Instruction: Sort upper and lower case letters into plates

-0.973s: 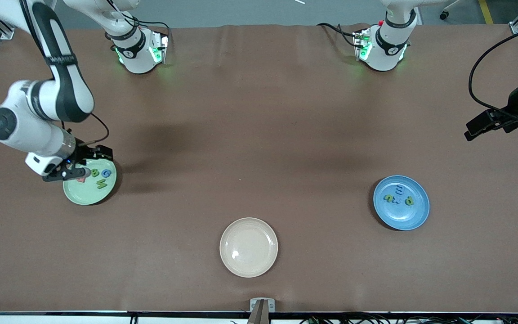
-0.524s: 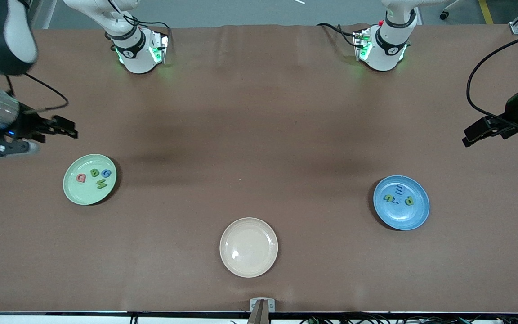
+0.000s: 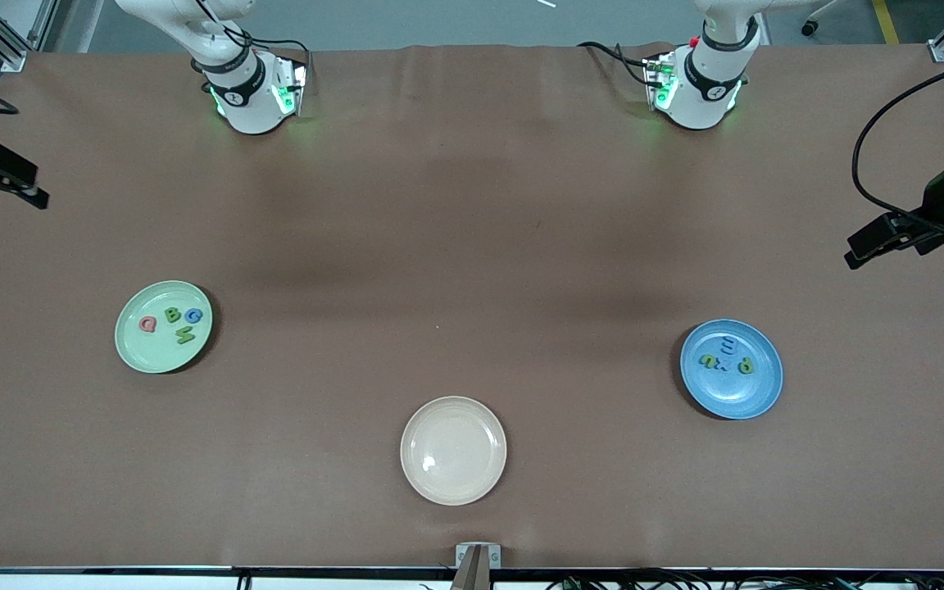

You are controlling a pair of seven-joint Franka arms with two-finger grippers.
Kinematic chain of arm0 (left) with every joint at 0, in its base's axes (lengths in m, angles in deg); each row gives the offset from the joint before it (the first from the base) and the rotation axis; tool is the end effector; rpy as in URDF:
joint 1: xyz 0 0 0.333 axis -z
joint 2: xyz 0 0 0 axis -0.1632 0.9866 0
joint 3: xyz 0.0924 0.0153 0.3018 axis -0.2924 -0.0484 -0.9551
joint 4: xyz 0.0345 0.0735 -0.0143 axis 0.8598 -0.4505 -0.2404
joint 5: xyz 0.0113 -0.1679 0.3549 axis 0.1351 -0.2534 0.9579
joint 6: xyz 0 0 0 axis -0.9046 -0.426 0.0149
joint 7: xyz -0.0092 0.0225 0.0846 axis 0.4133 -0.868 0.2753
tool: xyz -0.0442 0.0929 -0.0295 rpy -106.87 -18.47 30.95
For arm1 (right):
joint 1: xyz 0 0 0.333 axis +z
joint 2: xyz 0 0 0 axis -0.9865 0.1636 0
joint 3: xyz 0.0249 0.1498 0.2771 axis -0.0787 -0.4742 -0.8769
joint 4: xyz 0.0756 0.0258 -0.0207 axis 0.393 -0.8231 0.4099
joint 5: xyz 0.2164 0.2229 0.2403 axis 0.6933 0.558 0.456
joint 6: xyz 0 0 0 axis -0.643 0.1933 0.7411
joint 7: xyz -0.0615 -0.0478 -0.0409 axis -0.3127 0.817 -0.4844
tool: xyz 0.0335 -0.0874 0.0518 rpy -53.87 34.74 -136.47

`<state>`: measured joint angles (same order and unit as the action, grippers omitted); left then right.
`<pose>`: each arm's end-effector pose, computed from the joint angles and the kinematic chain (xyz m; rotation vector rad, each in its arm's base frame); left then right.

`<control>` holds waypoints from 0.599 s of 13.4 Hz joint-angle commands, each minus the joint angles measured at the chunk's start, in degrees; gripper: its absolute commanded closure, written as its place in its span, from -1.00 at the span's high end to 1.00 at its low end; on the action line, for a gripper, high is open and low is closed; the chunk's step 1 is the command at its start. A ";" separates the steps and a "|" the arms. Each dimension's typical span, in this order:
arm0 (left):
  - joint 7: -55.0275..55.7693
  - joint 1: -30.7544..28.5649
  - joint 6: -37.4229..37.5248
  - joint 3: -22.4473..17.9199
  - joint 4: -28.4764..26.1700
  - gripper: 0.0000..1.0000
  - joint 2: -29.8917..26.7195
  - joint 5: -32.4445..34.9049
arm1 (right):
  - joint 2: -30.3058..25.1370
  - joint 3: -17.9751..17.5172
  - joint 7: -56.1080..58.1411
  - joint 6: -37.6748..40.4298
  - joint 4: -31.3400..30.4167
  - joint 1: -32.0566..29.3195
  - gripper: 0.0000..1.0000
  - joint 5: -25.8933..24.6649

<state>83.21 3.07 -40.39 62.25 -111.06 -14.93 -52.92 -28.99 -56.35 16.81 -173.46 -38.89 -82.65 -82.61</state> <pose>0.5787 -0.0142 0.6019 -3.1219 -0.3155 -0.1106 0.5414 -0.0378 0.6762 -3.1218 -0.1135 -0.0535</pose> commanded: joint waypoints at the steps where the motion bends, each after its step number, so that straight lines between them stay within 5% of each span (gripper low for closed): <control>1: -1.30 -0.36 0.00 0.14 0.94 1.00 -0.20 -0.61 | 1.23 -0.22 -0.78 0.83 1.88 -0.74 1.00 -0.92; 8: -5.52 -0.18 3.86 3.91 2.52 1.00 -1.17 -0.43 | 1.32 -0.49 -0.52 0.66 1.97 -0.57 1.00 -1.19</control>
<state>78.73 3.18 -39.13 65.11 -109.30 -15.46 -52.92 -28.19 -56.60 16.81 -173.47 -38.22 -82.92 -82.95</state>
